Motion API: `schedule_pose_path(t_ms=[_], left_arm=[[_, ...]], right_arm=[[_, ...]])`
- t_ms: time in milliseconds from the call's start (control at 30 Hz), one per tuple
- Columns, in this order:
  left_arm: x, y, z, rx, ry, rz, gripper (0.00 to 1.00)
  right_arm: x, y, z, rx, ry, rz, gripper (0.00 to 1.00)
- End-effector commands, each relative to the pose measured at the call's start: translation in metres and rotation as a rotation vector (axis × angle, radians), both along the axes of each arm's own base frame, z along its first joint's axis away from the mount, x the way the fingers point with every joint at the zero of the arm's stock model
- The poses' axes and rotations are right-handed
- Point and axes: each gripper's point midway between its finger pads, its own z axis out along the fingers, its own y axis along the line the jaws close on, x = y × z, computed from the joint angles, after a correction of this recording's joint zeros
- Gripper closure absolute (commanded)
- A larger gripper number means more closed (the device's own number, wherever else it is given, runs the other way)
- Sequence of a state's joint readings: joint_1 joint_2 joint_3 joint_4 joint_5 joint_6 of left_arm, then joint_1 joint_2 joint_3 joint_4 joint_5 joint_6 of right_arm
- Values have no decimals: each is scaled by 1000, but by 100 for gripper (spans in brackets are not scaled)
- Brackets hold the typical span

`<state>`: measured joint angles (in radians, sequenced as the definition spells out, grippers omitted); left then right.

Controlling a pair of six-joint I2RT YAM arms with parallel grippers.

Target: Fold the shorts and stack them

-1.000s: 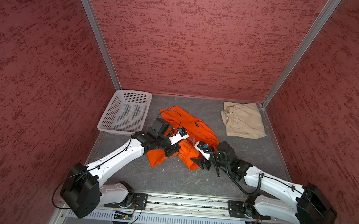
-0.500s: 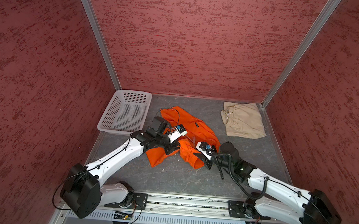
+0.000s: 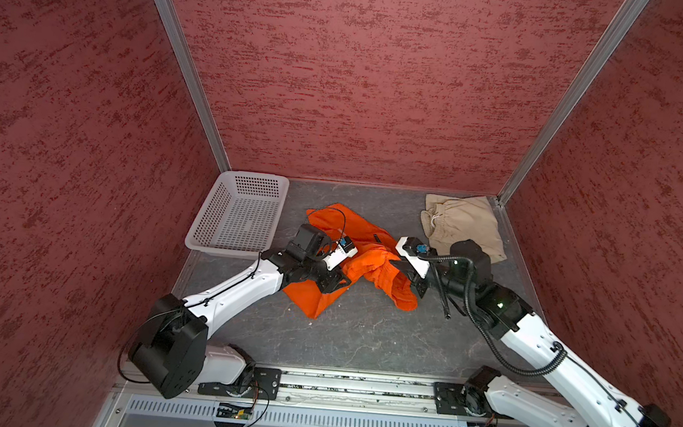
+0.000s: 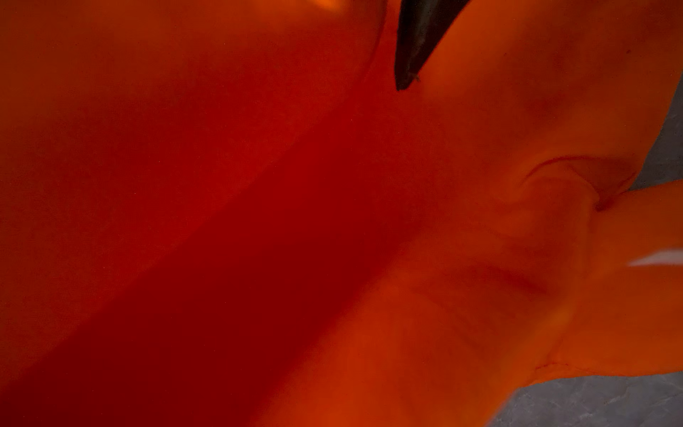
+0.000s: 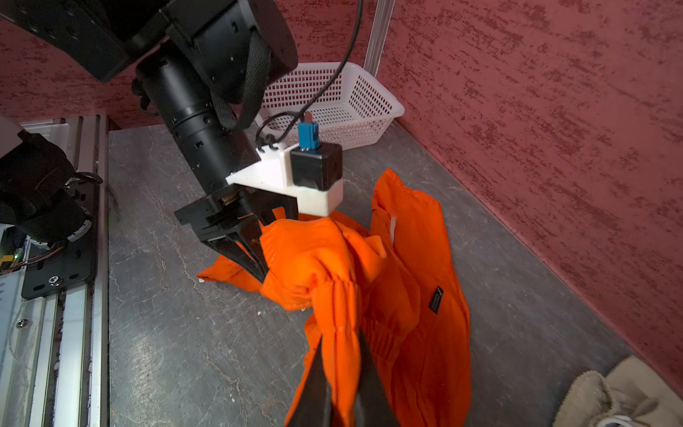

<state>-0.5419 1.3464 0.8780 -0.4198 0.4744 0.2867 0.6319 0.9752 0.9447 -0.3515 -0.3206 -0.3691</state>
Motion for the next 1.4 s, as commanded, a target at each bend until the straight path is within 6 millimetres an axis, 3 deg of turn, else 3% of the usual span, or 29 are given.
schedule_pose_path(t_ms=[0,333,667,800,1067,1167,1267,1367], left_arm=[[13,-2,1,-13,-36,53,52],[22,-26,19,-179,-77,78,49],[36,-21,22,-191,-122,137,48],[39,-18,20,-197,-117,152,48],[39,-6,12,-201,-95,187,49],[39,-1,7,-192,-88,195,54],[35,0,4,-199,-75,185,69],[29,-2,3,-223,-70,163,71]], right_arm=[[4,-8,28,-17,-45,-6,100],[30,-23,123,85,-137,-113,100],[39,-38,203,116,-262,-186,100],[45,-45,217,85,-285,-219,100],[52,-55,225,50,-292,-264,100],[52,-59,228,47,-298,-277,100],[52,-62,230,46,-301,-284,100],[52,-62,233,53,-298,-281,100]])
